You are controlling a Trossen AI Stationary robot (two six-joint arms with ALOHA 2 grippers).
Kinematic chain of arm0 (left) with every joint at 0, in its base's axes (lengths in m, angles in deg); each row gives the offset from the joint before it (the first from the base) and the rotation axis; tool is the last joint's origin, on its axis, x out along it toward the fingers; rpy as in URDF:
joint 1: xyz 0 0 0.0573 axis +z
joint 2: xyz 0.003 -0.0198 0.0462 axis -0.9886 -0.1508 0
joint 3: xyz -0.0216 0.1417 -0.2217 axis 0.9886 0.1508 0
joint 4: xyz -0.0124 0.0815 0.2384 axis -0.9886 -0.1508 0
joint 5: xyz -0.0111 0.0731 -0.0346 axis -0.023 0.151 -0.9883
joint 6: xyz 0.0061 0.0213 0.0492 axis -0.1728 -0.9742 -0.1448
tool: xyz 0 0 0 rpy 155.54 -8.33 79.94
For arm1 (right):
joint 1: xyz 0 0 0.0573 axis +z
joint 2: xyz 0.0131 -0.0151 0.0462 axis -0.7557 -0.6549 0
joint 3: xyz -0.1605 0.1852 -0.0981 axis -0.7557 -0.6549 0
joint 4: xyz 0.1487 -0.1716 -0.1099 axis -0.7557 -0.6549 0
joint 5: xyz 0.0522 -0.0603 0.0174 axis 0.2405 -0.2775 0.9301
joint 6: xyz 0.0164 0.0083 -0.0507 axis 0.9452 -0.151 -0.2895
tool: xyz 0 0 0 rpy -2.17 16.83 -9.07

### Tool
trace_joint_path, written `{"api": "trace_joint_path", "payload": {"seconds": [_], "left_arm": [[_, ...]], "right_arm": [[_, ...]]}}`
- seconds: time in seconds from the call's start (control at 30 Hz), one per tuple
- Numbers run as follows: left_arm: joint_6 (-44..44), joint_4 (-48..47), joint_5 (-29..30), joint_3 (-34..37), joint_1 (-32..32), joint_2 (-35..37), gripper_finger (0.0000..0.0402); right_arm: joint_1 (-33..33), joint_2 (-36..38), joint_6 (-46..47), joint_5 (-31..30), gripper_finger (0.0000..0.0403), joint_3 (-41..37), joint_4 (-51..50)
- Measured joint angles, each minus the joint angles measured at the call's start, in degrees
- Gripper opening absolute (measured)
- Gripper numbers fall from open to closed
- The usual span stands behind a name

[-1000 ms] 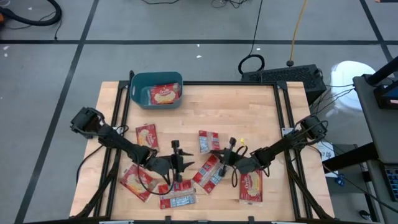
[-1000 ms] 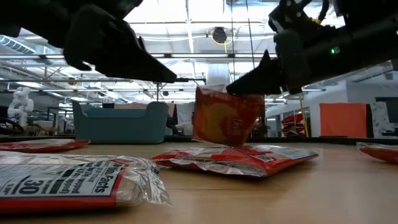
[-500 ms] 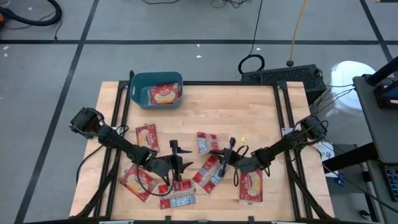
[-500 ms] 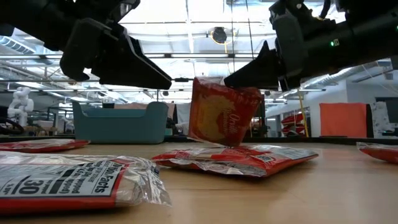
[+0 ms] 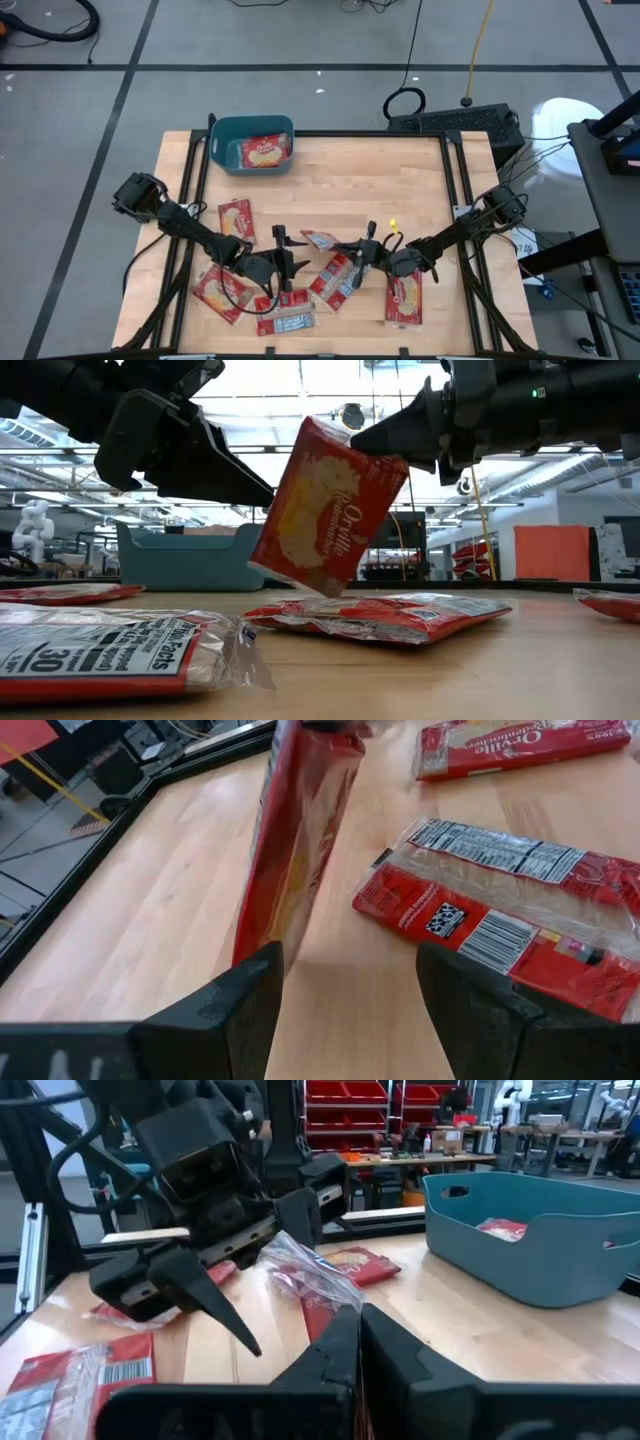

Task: Sort popcorn bags into baskets
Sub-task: Put the red popcorn bag into the blue bin

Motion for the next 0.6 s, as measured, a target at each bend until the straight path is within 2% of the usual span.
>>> {"api": "trace_joint_path", "payload": {"seconds": [0.6], "left_arm": [[6.11,-0.09,-1.56,0.00,0.77,0.02,0.0237]], "right_arm": [[-0.02,0.00,0.19,-0.12,0.0000,0.00,0.33]]}}
